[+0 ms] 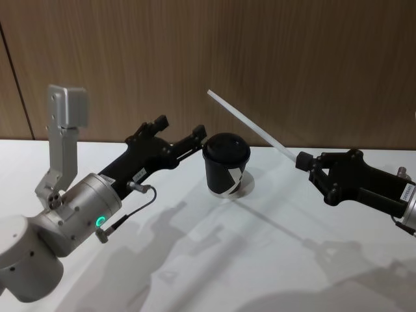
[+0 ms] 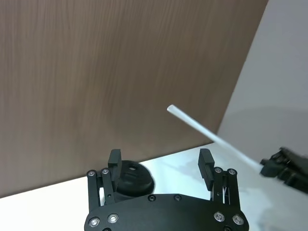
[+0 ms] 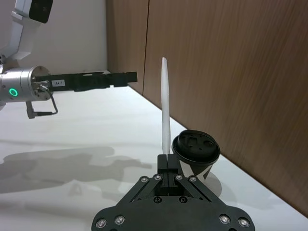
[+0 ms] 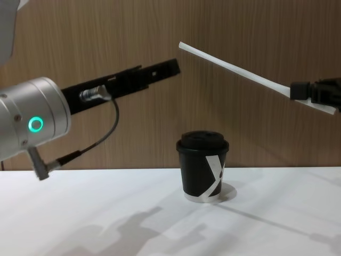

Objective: Pick up the straw with one hand, pass it to the other hand, and insert it into the cup.

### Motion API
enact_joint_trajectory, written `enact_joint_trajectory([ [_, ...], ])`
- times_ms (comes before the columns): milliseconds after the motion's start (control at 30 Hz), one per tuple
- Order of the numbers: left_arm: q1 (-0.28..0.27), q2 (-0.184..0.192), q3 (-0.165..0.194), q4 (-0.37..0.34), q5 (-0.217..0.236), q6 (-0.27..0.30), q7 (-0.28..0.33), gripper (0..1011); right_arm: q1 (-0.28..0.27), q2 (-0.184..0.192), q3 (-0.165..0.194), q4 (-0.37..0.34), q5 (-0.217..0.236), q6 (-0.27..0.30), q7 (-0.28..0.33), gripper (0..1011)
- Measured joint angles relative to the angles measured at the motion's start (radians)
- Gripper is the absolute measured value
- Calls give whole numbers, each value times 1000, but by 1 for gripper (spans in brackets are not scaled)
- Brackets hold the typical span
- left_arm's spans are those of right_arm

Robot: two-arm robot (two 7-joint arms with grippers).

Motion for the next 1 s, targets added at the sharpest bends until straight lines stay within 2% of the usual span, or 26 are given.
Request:
enact_joint_trajectory([
  [300,-36,-41,-13,40,-137,65,-62,1000,0,0,0,0,0,0,0,5],
  [567,-93,-87,-3,109,-240,137,-108,1000,0,0,0,0,0,0,0,5],
  [800,-141,-126,13,177,-300,179,-133,1000,0,0,0,0,0,0,0,5],
  [1000,-166,-146,21,216,-331,198,-146,1000,0,0,0,0,0,0,0,5],
])
